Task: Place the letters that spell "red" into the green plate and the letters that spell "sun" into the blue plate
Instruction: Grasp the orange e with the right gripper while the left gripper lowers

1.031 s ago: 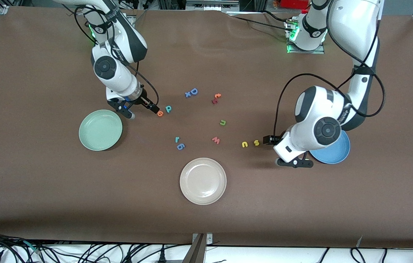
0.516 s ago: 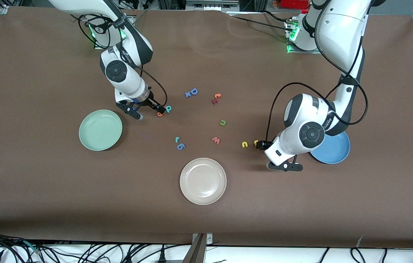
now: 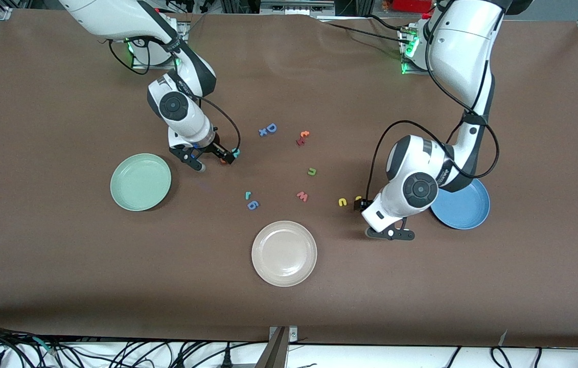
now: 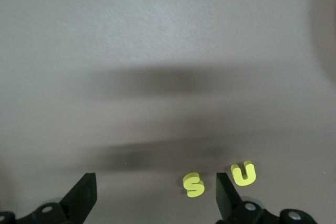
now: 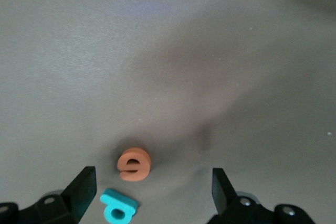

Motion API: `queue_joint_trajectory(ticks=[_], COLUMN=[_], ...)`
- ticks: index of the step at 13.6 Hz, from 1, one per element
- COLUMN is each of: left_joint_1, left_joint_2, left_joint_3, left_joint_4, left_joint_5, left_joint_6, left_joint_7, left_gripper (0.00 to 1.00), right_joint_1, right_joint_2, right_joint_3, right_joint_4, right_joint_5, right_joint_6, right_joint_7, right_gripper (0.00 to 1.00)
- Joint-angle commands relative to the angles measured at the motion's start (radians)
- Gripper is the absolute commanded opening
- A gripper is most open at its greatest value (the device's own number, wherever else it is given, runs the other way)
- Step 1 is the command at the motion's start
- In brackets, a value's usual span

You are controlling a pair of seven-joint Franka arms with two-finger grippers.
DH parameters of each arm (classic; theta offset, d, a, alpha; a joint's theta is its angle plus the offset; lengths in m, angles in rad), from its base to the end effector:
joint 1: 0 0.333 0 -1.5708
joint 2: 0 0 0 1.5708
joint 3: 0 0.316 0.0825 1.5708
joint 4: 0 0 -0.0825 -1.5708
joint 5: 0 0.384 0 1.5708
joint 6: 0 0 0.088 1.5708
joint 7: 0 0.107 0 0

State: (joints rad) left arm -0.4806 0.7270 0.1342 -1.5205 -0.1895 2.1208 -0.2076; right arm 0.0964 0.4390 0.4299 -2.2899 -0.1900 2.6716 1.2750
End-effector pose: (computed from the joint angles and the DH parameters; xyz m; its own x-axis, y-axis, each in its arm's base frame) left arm 0.6481 -0.2577 0.2243 0.9897 -0.0599 -0.1296 -0.0560 -0.9979 0.0335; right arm 0.4480 0.2775 0.1754 0.8151 -0.5724 -0.0889 -0.5765 -0.8166 -0.0288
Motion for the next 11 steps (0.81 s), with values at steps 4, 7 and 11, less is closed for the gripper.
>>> queue_joint_trajectory(ticks=[4, 7, 11], left_joint_1=[-0.113, -0.113, -0.154], left_joint_2=[0.005, -0.012, -0.049], left_joint_3=[0.093, 0.093, 0.096], left_joint_4=[-0.098, -0.105, -0.130], left_joint_5=[0.008, 0.010, 0.012], left_joint_6=[0.160, 0.160, 0.157], left_joint_7=[-0.058, -0.064, -0.107], left_gripper=[1.00, 1.00, 1.00], right_joint_1=[0.032, 0.081, 0.146], right_joint_2=[0.044, 0.063, 0.064], right_joint_3=[-0.017, -0.060, -0.123], right_joint_4=[0.041, 0.052, 0.053], right_joint_5=[-0.098, -0.112, -0.112], right_joint_6=[0.016, 0.016, 0.016], right_joint_7=[0.129, 0.130, 0.130], right_gripper=[0.83, 0.74, 0.50])
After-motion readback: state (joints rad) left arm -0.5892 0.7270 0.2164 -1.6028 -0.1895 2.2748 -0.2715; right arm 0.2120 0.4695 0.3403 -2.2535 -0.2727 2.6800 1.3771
